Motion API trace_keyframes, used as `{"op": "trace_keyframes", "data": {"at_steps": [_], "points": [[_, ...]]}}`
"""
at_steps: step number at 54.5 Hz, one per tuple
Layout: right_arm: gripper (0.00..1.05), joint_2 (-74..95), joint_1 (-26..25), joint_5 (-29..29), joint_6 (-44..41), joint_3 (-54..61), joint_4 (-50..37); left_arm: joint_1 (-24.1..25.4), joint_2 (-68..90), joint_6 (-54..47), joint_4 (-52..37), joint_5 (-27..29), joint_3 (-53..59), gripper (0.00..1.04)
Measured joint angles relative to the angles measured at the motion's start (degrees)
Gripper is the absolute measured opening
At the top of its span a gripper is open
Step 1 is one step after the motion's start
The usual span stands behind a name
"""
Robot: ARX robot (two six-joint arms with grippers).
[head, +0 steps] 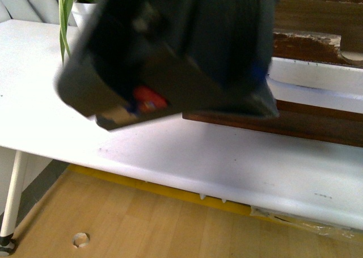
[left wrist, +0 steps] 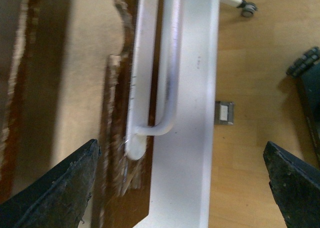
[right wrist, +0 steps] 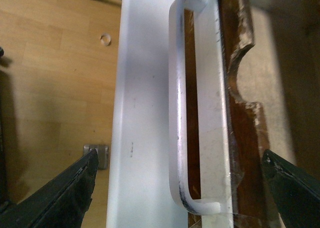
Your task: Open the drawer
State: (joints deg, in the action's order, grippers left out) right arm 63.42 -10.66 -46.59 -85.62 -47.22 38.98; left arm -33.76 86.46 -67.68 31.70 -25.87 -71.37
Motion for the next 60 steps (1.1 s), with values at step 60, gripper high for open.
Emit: {"op": "trace_keyframes", "data": {"at_steps": [60], "points": [[0.96, -43.58, -26.73, -15.85, 80.43, 35.93, -49.62, 36.87, -61.81, 66.62, -37.46, 35.82, 55.58, 0.99]]}}
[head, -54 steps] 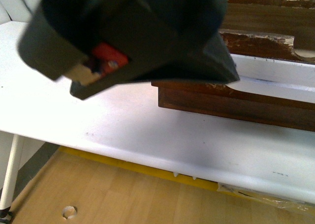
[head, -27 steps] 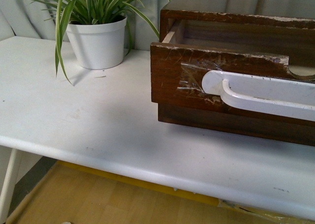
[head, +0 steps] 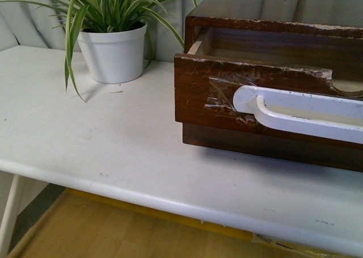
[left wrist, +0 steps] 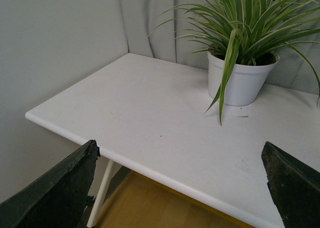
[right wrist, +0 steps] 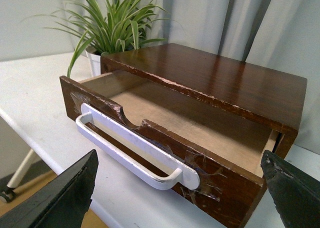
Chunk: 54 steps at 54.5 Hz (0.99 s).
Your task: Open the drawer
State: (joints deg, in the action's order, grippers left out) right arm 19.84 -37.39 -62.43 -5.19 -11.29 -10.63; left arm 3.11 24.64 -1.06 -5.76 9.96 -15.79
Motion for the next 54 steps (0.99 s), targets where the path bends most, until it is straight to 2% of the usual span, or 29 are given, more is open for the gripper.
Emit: {"op": "trace_keyframes", "data": {"at_steps": [7, 10, 12, 18, 21, 36, 41, 44, 49, 54], "points": [[0.96, -0.17, 0.02, 0.48, 3.74, 0.13, -0.24, 0.17, -0.07, 1.03, 0.09, -0.7, 0.04, 0.99], [0.89, -2.51, 2.69, 10.23, 4.0, 0.11, 3.56, 2.08, -0.85, 1.09, -2.82, -8.92, 1.38, 0.89], [0.82, -4.92, 5.75, 20.31, 4.22, 0.66, 6.8, 2.36, -1.53, 1.11, -3.58, -11.45, 2.25, 0.84], [0.6, -9.53, 14.01, 38.45, 4.26, 2.56, 9.18, -2.43, -4.04, 1.14, -4.0, -10.29, 5.29, 0.62], [0.5, -10.93, 17.05, 42.75, 4.28, 3.26, 9.51, -2.95, -5.01, 1.14, -4.04, -10.36, 6.49, 0.52], [0.03, -14.67, 26.29, 51.89, 4.44, 6.34, 10.36, -3.02, -9.16, 1.14, -4.0, -9.97, 10.19, 0.05], [0.01, -15.56, 29.22, 55.21, 4.48, 6.88, 10.73, -3.02, -10.47, 1.18, -3.72, -9.97, 11.02, 0.04], [0.01, -16.2, 33.68, 61.16, 4.5, 7.26, 10.93, -3.02, -11.15, 1.18, -3.48, -9.97, 11.41, 0.04], [0.01, -16.79, 36.89, 61.59, 4.57, 7.87, 10.93, -3.04, -12.31, 1.18, -2.95, -9.94, 12.13, 0.04], [0.01, -17.22, 37.13, 62.4, 4.59, 8.39, 10.93, -3.04, -13.66, 1.18, -2.32, -9.9, 12.81, 0.04]]}}
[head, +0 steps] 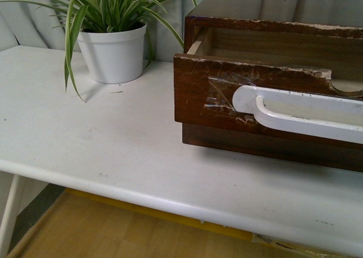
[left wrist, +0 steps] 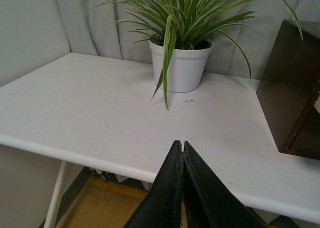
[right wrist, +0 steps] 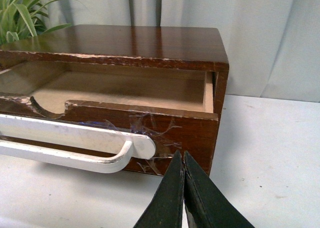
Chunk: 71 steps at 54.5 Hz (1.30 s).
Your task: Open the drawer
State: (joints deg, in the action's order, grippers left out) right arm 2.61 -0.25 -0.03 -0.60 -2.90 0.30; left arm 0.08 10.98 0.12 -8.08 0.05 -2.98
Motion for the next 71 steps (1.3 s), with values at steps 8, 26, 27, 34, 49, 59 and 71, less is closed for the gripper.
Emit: {"op": "trace_keyframes", "data": {"at_steps": [8, 26, 27, 34, 49, 59, 71], "points": [[0.01, -2.16, 0.07, -0.02, 0.0, 2.38, -0.17, 0.0, -8.07, 0.0, 8.04, -0.07, 0.66, 0.04], [0.01, -2.38, 0.07, -0.07, 0.0, 2.49, -0.13, 0.0, -10.78, 0.0, 8.15, -0.09, 2.29, 0.04], [0.01, -2.38, 0.07, -0.07, 0.0, 2.49, -0.13, 0.0, -10.78, 0.0, 8.15, -0.09, 2.29, 0.04], [0.19, -2.38, 0.07, -0.04, 0.0, 2.49, -0.13, 0.0, -10.78, 0.04, 8.15, -0.09, 2.29, 0.25], [0.71, -2.38, 0.07, -0.07, 0.0, 2.49, -0.13, 0.0, -10.78, 0.04, 8.15, -0.09, 2.29, 0.79], [0.98, -2.38, 0.07, -0.04, 0.04, 2.49, -0.13, 0.0, -10.78, 0.0, 8.15, -0.09, 2.29, 0.98], [0.96, -2.38, 0.07, -0.04, 0.04, 2.49, -0.13, 0.0, -10.78, 0.0, 8.15, -0.09, 2.29, 0.99]]}}
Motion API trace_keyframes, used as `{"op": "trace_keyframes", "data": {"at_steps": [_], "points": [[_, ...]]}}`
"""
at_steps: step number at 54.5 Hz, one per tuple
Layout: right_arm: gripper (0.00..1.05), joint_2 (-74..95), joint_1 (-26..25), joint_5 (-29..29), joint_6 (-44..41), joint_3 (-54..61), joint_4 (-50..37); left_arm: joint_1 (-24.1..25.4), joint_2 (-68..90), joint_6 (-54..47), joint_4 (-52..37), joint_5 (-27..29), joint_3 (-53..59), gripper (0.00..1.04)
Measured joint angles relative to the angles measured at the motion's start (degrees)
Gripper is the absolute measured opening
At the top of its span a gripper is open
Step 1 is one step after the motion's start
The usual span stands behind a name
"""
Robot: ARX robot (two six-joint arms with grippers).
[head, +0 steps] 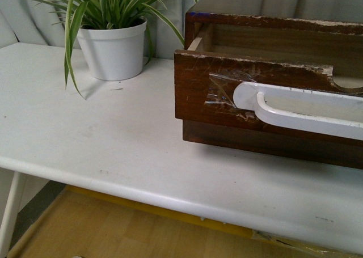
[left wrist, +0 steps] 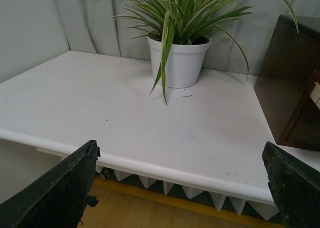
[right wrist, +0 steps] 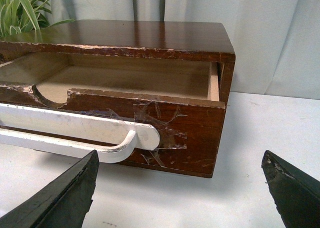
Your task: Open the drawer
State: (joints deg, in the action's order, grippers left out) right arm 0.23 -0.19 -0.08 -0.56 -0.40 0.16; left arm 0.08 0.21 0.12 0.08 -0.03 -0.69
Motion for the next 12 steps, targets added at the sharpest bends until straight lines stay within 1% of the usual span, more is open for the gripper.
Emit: {"op": "trace_keyframes", "data": {"at_steps": [12], "points": [[0.96, 0.0, 0.0, -0.02, 0.0, 0.0, 0.0, 0.0, 0.0, 0.0, 0.0, 0.0, 0.0, 0.99]]}}
